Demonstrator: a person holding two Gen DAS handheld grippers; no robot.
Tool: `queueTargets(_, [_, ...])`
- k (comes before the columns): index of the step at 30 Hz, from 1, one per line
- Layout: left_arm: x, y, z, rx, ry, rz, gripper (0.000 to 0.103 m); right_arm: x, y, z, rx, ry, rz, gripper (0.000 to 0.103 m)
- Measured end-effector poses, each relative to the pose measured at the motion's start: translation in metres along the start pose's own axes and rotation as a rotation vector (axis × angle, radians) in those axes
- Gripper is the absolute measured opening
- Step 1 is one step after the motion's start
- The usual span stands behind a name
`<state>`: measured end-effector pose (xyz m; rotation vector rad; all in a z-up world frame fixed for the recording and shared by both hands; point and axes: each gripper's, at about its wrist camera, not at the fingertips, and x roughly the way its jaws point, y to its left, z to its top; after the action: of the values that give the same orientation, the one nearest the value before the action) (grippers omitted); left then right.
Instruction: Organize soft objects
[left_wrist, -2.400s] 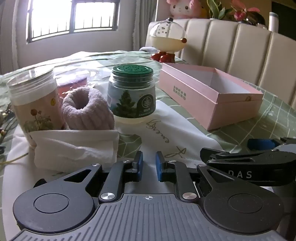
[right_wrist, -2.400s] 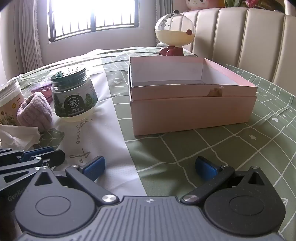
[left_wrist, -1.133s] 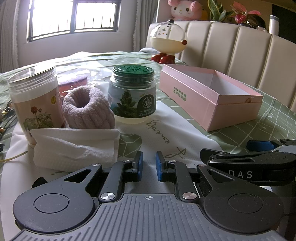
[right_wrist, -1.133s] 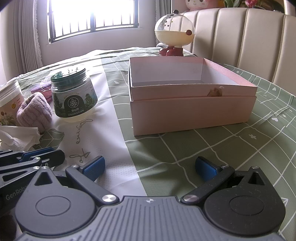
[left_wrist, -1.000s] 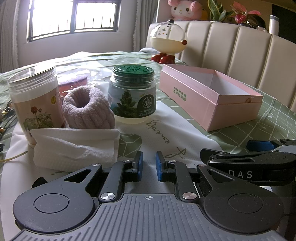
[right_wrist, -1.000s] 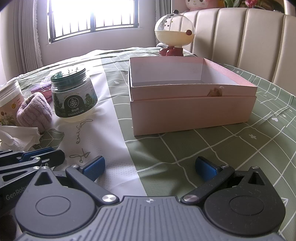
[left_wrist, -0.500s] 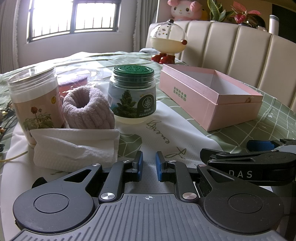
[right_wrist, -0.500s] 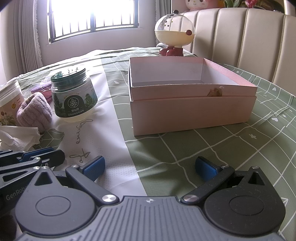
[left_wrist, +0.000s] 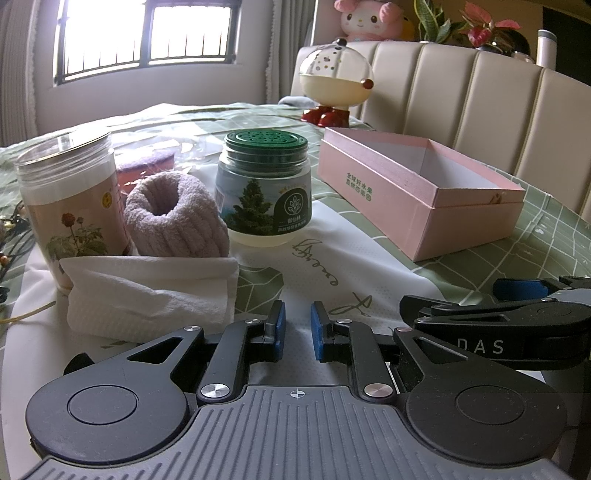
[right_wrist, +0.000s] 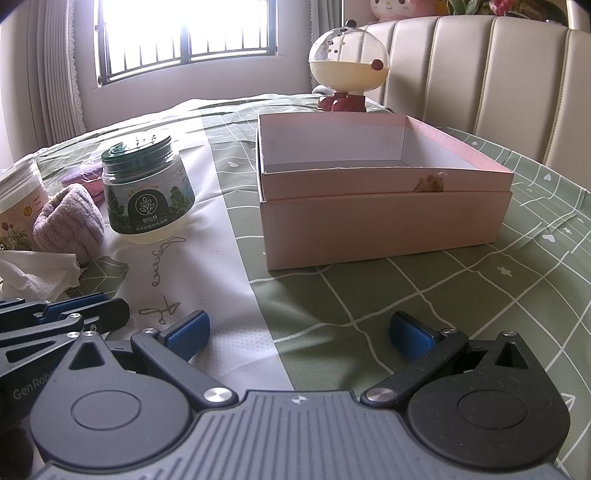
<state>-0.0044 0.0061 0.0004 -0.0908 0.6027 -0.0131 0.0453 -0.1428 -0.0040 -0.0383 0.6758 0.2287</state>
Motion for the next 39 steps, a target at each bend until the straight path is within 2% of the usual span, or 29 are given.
queueTargets(31, [0.001, -0.003, 0.001, 0.01, 0.001, 0.014, 0.017, 0.001, 0.001, 0.001, -0.011, 0.007, -0.002, 0.103])
queueTargets(33, [0.001, -0.003, 0.003, 0.007, 0.005, 0.014, 0.017, 0.002, -0.001, 0.004, -0.008, 0.026, 0.012, 0.103])
queueTargets(36, [0.0, 0.0, 0.005, -0.011, 0.013, 0.009, 0.017, 0.003, -0.005, 0.015, -0.008, 0.118, 0.044, 0.103])
queueTargets(39, [-0.008, 0.004, 0.009, -0.034, 0.027, 0.021, 0.018, 0.001, -0.006, 0.018, -0.024, 0.173, 0.057, 0.103])
